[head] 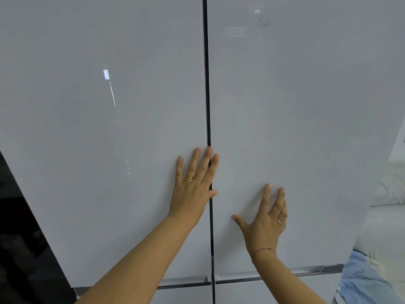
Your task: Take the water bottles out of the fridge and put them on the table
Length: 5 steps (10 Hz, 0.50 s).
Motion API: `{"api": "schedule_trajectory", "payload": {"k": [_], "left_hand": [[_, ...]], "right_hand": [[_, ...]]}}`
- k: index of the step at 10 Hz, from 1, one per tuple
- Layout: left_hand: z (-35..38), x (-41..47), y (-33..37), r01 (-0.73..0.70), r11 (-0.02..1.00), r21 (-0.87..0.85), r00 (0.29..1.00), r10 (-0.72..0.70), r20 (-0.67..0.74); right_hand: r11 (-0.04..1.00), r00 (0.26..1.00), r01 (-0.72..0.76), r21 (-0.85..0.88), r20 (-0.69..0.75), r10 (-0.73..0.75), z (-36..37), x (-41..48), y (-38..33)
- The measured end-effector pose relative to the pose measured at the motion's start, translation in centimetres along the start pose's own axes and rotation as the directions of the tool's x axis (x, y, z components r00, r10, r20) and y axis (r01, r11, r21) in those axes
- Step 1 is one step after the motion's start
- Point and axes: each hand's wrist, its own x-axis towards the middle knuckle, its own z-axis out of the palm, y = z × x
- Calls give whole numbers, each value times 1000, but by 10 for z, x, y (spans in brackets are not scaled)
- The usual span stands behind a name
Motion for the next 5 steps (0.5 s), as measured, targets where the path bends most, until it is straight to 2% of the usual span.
{"api": "schedule_trajectory", "payload": {"k": [2, 4, 5], "left_hand": [[4, 0, 1, 3, 1000, -28, 1000, -3, 2], [-2, -1, 5, 30, 997, -66, 999, -31, -11], [1, -40, 20, 69, 979, -194, 997, -77, -33]], "right_hand": [[1000, 1000, 12, -13, -22, -13, 4, 1, 2], [998, 999, 3, -63, 49, 0, -5, 2, -5], [999, 998, 42, -32, 50, -41, -16, -3, -1]]}}
